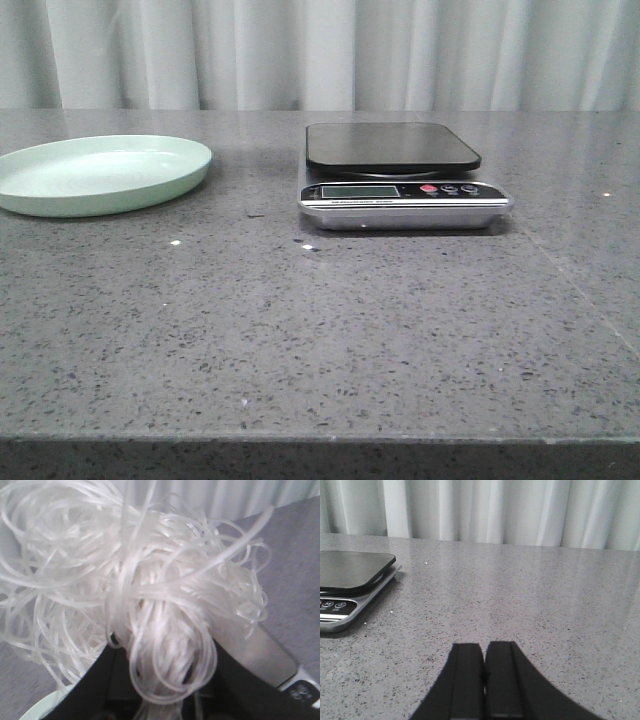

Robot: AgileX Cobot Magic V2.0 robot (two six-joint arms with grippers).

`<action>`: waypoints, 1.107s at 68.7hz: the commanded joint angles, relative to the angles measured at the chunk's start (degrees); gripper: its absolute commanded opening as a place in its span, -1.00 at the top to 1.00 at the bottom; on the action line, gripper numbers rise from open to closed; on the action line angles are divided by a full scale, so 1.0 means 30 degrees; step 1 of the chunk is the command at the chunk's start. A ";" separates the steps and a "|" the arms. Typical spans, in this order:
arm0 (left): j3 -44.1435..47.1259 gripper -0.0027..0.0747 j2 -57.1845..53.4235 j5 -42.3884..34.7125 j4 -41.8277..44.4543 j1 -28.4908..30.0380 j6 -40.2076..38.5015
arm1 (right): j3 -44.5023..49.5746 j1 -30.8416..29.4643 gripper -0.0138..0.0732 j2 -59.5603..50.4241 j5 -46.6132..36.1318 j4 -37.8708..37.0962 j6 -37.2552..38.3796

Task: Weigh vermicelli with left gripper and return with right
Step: 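Carry the vermicelli with the left gripper onto the scale and release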

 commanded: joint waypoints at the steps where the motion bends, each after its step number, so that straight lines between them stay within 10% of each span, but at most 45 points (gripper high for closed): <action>1: -0.1558 0.58 0.0215 -0.2588 -0.0206 -0.1654 -0.0025 | -0.0165 -0.0088 0.33 -0.0206 -0.1625 0.0010 0.0026; 76: -0.1904 0.57 0.8801 -0.4896 -0.0173 -0.4405 -0.0025 | -0.0165 -0.0088 0.33 -0.0206 -0.1625 0.0010 0.0026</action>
